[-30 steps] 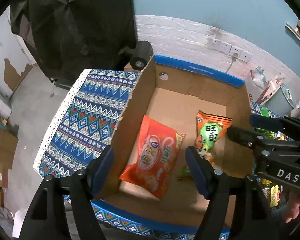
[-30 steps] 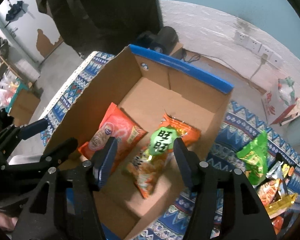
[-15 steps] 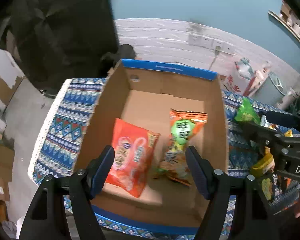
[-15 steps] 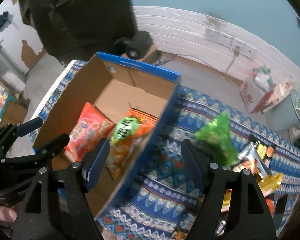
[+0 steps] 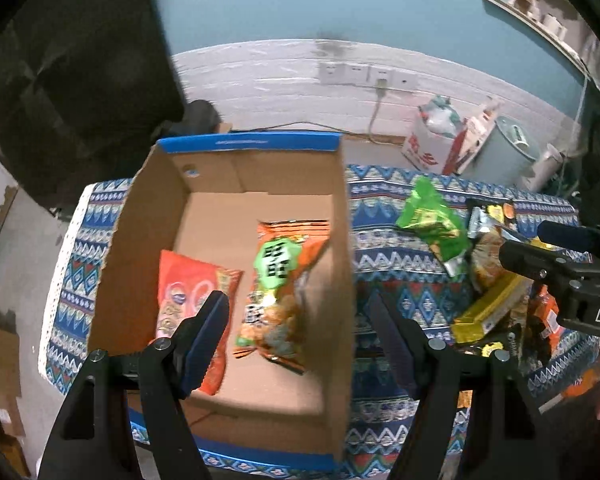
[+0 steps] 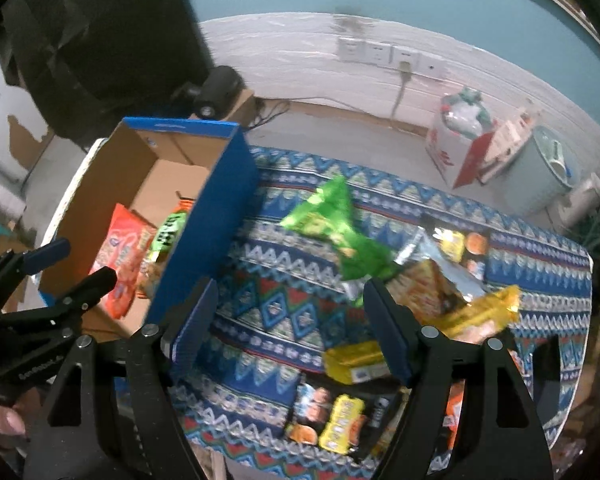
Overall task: Organize snacks
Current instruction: 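Move both grippers back to the pile and grasp the yellow wafer stick and orange chip bag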
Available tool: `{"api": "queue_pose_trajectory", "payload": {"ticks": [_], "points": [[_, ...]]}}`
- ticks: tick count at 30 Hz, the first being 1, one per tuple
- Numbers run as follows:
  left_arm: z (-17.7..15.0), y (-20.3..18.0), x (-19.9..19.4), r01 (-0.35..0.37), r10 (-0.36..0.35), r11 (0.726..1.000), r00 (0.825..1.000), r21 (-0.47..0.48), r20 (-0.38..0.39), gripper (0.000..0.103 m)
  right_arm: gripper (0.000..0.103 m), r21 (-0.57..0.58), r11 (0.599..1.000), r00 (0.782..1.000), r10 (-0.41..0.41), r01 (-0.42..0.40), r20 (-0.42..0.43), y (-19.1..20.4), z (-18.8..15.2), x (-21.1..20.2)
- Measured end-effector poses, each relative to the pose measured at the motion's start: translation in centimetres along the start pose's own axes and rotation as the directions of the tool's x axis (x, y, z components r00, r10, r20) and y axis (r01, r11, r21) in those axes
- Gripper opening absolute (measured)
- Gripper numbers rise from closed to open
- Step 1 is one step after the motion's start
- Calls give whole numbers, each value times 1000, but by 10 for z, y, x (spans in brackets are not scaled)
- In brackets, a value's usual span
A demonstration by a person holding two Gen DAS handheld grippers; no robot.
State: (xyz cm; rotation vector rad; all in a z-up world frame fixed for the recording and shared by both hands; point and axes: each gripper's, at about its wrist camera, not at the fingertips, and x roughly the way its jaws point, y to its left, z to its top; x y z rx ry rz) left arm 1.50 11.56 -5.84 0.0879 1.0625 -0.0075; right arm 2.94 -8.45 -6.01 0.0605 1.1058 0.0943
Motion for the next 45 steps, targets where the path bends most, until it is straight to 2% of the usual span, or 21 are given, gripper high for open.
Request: {"api": "queue_pose_trajectory", "payload": {"ticks": [13,22,33,45], "points": [[3,-69,2,47,-45,992,999,120,-21,75,80,94,994,999,-54,53,3,-66,-34,-20],[-1,-123,7,102,-94,972,994,213,-48,75,80,188,977,994,-104,106,-21,-120,-64,-25],[-10,-172,32,100,-76,938,994,331,-83,76,80,304,934,981,-168,189,-91,-177,-96,-13],[-12,-195,64,104,-59,917,990,385,-127,76,80,445,866,967,-148,227,-206,-216,-124,27]]}}
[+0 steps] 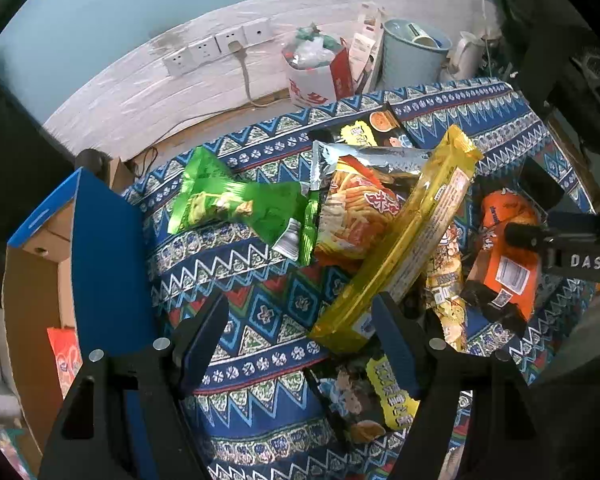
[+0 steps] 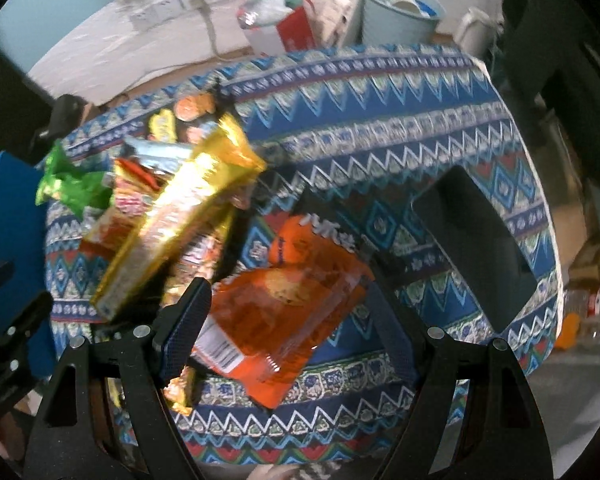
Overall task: Organize snacks
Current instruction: 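Move both grippers back to the pile and grasp the yellow wafer stick and orange chip bag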
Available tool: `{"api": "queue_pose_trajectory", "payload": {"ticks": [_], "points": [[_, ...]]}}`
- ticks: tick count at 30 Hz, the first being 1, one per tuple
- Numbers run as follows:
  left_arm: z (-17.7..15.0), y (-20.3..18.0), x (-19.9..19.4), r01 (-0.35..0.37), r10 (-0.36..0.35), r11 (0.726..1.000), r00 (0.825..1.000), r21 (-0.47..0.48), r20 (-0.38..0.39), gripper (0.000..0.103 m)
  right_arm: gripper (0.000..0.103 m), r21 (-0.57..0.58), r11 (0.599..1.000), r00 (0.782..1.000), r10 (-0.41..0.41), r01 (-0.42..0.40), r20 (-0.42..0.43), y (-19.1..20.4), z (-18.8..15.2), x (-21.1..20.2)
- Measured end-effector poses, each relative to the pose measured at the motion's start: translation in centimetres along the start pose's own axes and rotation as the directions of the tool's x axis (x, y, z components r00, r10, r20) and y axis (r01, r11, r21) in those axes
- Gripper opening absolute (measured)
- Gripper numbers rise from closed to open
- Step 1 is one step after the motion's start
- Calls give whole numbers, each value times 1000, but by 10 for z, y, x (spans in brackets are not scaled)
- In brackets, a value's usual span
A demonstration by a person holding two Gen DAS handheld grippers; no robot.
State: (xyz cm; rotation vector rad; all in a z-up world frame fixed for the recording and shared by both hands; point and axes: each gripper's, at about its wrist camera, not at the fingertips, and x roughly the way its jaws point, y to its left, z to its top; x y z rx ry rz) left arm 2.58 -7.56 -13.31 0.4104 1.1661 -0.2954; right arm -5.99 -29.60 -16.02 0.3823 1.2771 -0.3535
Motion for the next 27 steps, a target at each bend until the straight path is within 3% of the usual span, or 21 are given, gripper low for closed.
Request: {"api": "queue_pose_trajectory", "payload": {"ticks": [7,14,19,20,22,27], "points": [[6,-8,17,48,-48,999,998,3,-42,76,80,86,996,998,42,-39,-39,-7,1,23],[13,-23,30,64,-62,997,996,36,-65,76,81,47,998,994,55,-51,-95,-3,3,43],[23,-37,39,79,-75,995,994,59,-74,76,80,-50,999,992,-21,15,-121,1,-1,61],[24,-39,41,83,-78,995,994,63,-77,76,79,-73,997,992,-36,27,-120,0,-1,65],[26,-44,45,96,-90,993,992,72,-85,76,65,-103,994,993,-40,28,-114,-1,-1,67],[31,-62,53,102,-91,988,991,112,-96,76,58,-151,987,996,-72,61,-62,-4,2,65]]}}
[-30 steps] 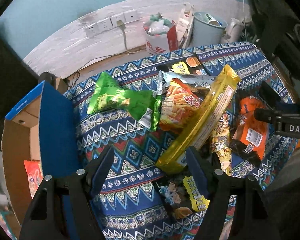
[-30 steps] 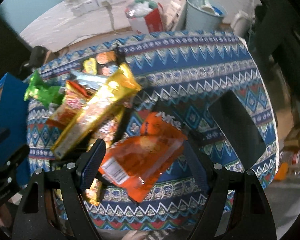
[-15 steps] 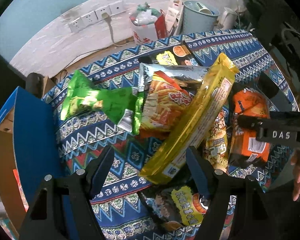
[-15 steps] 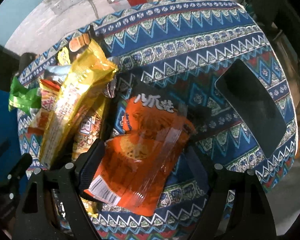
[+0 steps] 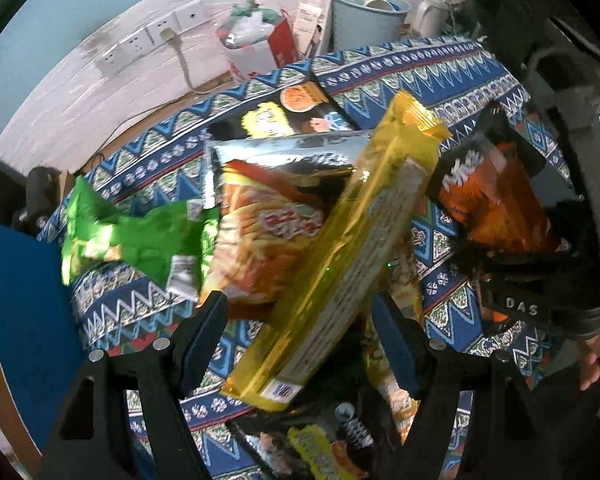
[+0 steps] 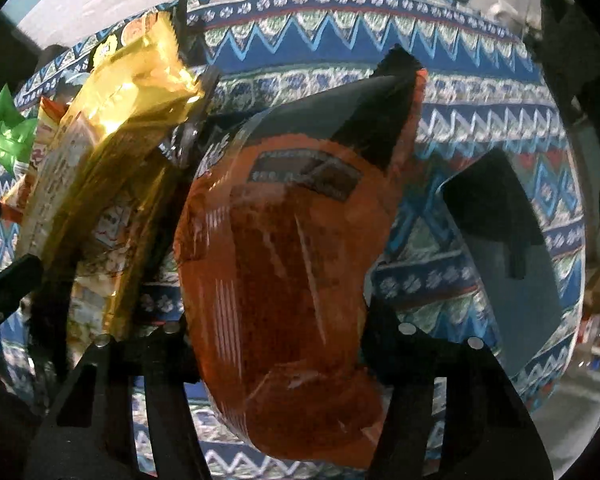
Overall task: Organize snacks
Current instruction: 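Move both grippers back to the pile and grasp the yellow wafer stick and orange chip bag, then lift the yellow wafer stick with the left gripper while the right lifts the orange chip bag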
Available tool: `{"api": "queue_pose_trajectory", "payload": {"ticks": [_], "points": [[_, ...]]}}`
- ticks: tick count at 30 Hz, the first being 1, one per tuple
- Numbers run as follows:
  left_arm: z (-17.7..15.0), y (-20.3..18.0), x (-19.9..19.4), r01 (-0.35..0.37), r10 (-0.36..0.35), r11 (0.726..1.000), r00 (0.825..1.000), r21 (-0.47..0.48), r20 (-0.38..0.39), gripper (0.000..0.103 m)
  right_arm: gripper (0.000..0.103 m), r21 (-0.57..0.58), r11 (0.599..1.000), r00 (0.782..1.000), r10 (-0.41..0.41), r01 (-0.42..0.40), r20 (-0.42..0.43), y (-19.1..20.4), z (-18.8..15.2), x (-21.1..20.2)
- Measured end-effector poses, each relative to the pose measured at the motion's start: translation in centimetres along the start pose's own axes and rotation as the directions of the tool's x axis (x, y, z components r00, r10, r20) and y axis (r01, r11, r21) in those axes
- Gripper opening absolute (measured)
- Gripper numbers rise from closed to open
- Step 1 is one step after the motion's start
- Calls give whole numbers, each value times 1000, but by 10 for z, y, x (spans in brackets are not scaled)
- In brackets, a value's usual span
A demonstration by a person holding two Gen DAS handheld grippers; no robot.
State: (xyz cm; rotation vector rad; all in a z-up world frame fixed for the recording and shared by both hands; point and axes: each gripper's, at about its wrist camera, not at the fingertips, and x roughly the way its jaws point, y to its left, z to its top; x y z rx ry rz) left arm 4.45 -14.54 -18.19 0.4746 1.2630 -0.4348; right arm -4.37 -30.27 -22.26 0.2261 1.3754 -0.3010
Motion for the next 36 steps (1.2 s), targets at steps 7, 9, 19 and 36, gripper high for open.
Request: {"api": "queue_pose_trajectory", "payload": {"ticks": [7,9,19,36], "points": [[8,-14,12,-40,40,998,999,42,8,79,58,28,999,999,31,-32,23,-14,8,-7],[8,-17,14,-54,53,997,998,52,22,79,58,34,999,999,41,-42,19,-22,12,-8],[2,-34,9,-163,143,973,982,162,126,38,58,29,997,997,68,-69,25,-43,18,-7],[-8,-6,-28,-121,108,991,974,54,197,29,58,-16,997,990,81,-80,116,-27,18,-59]]}}
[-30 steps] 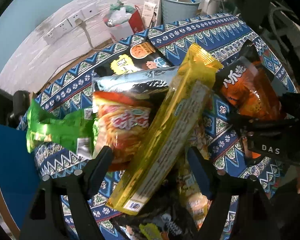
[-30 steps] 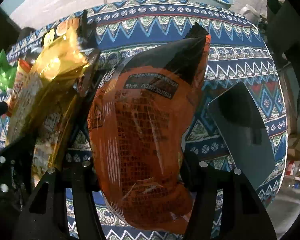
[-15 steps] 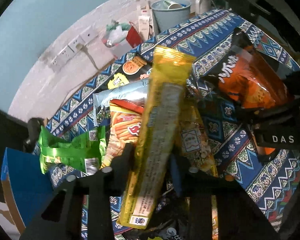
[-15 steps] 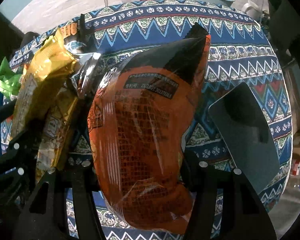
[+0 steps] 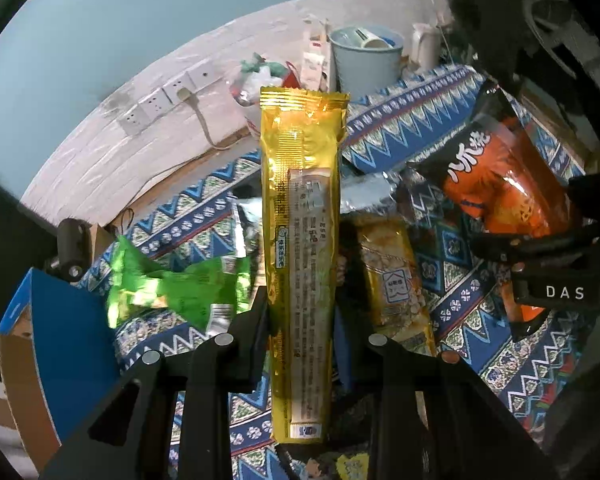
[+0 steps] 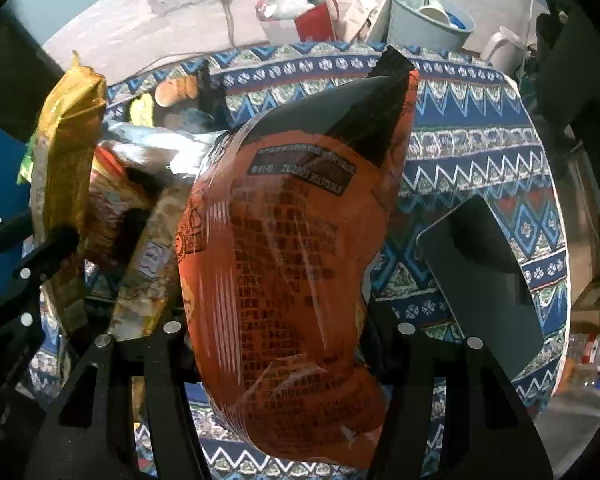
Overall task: Organize snacks
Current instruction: 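Lift the yellow wafer stick with the left gripper while the right lifts the orange chip bag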
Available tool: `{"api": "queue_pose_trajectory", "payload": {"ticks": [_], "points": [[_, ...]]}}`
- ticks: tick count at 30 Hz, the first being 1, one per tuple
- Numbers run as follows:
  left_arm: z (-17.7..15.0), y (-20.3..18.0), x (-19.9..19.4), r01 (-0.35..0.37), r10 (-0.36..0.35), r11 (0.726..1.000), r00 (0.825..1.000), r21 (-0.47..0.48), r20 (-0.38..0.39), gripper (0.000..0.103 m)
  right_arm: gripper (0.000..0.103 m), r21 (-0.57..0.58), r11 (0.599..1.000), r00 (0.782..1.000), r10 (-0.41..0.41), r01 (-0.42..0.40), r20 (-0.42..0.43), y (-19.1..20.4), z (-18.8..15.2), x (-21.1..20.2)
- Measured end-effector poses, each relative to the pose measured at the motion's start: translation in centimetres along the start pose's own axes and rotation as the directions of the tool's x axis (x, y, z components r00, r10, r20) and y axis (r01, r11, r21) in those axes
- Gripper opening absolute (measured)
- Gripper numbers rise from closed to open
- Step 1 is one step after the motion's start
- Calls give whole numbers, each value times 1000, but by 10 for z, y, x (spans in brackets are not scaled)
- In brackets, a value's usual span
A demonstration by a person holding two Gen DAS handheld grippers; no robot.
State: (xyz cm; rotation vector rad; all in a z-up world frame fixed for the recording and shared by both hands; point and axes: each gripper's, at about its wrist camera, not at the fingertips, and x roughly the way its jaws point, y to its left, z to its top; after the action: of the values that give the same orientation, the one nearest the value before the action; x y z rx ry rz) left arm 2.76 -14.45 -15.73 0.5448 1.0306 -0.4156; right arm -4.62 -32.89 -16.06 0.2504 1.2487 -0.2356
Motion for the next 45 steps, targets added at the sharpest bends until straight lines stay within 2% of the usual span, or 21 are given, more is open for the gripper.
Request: {"api": "queue_pose_trajectory", "payload": {"ticks": [8,16,28,45], "points": [[-6,22,-30,3,-1,999,999,-52,43,29,58,-13,1000,998,15,-14,66,8,3,-25],[-12,48,-52,-8,15,994,998,-113,62,29,58,-49,998,992,38,-32,119,41,-5,-49],[-30,80,-87,-37,55,984,994,-176,97,29,58,-100,994,980,71,-53,187,78,6,-68],[-56,137,-121,-52,97,951,986,-306,134,29,58,-222,970,967,149,-103,204,156,18,-82]]}}
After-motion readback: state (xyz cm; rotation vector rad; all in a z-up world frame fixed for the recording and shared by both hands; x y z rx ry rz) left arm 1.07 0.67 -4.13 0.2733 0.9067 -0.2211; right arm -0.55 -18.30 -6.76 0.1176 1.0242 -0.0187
